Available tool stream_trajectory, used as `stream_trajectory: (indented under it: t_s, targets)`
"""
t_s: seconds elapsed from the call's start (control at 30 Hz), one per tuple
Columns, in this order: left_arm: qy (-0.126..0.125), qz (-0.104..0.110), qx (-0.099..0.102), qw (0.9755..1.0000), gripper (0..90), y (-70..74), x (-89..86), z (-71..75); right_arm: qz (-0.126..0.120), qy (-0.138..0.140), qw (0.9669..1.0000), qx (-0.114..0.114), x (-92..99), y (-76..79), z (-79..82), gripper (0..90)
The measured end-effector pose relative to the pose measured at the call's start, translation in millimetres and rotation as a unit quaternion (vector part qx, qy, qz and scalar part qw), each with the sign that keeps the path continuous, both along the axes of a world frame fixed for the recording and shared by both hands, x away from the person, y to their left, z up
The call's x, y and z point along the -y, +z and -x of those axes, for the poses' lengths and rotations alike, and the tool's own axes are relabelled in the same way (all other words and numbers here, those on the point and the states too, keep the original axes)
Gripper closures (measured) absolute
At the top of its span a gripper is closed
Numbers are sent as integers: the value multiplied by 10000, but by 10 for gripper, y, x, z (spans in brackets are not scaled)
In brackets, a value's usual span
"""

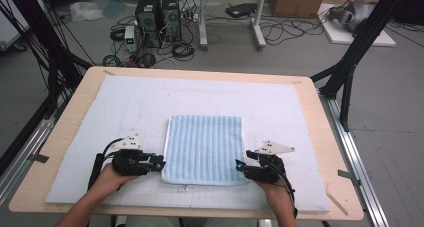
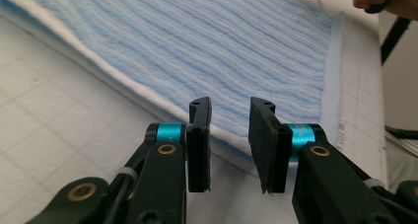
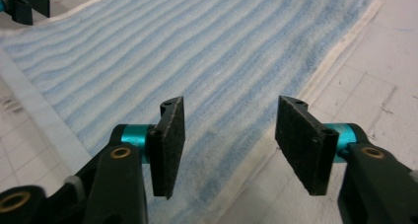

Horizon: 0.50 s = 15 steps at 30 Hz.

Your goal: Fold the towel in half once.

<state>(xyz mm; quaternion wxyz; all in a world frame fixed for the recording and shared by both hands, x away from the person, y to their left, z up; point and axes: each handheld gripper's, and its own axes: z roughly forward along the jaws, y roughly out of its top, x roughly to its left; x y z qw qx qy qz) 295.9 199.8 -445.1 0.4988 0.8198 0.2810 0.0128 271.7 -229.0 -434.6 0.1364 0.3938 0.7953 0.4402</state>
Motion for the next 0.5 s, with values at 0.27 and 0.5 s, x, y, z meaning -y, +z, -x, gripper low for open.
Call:
stream_trajectory:
  t_s: [0.27,0.5]
  targets:
    - [676,140,360,9970,580,22,-22,-94,-53,-290,9995,73,2,-4,-62,278]
    - [1018,198,598,9928,573,66,51,-276,13,-784,9969,-37,43,-16,-168,175]
